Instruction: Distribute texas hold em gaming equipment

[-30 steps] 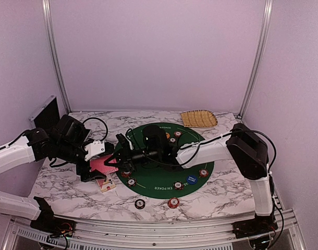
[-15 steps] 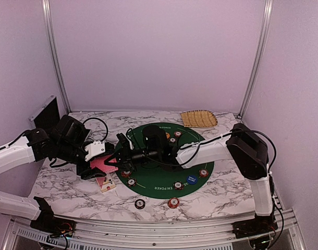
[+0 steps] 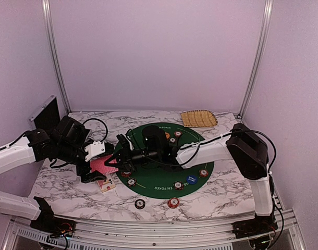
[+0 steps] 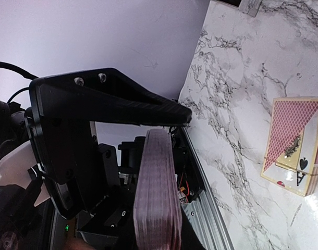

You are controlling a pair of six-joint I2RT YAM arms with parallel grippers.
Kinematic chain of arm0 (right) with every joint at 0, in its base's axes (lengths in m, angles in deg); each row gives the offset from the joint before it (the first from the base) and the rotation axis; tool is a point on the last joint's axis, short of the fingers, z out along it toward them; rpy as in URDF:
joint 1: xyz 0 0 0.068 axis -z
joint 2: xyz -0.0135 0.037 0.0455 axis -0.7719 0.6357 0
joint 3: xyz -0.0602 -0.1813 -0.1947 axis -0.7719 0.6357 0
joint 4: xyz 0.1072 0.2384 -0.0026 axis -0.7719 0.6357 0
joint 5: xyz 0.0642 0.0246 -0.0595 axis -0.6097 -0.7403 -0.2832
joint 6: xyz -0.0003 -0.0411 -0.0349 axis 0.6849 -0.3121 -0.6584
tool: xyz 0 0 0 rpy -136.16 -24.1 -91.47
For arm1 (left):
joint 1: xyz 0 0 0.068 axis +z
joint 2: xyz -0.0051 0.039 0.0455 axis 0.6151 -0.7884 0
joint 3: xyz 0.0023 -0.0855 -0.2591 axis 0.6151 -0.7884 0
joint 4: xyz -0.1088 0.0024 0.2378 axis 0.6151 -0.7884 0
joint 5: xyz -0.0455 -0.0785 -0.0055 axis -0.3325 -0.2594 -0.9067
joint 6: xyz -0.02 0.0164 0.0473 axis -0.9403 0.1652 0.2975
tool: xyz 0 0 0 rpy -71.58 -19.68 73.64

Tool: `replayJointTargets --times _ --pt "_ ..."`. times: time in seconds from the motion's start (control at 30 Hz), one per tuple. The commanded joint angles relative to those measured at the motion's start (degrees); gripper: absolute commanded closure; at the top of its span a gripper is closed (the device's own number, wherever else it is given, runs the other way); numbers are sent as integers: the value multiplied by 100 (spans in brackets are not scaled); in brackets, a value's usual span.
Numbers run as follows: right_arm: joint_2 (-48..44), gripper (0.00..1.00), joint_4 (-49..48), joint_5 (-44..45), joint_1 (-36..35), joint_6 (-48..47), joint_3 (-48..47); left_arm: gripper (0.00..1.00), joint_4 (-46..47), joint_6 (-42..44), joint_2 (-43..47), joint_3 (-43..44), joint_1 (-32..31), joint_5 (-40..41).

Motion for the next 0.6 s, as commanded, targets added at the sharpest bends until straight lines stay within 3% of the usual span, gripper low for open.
replayJointTargets --times 0.0,0.37,0.57 --pt "-114 92 -147 -122 -40 -43 -285 1 -19 -19 -97 -36 -10 35" --pt "-110 92 -160 -198 -31 -45 -290 1 -26 7 -214 16 -2 4" --pt "-83 92 -118 -175 -22 -48 -265 18 -24 114 -219 78 1 75"
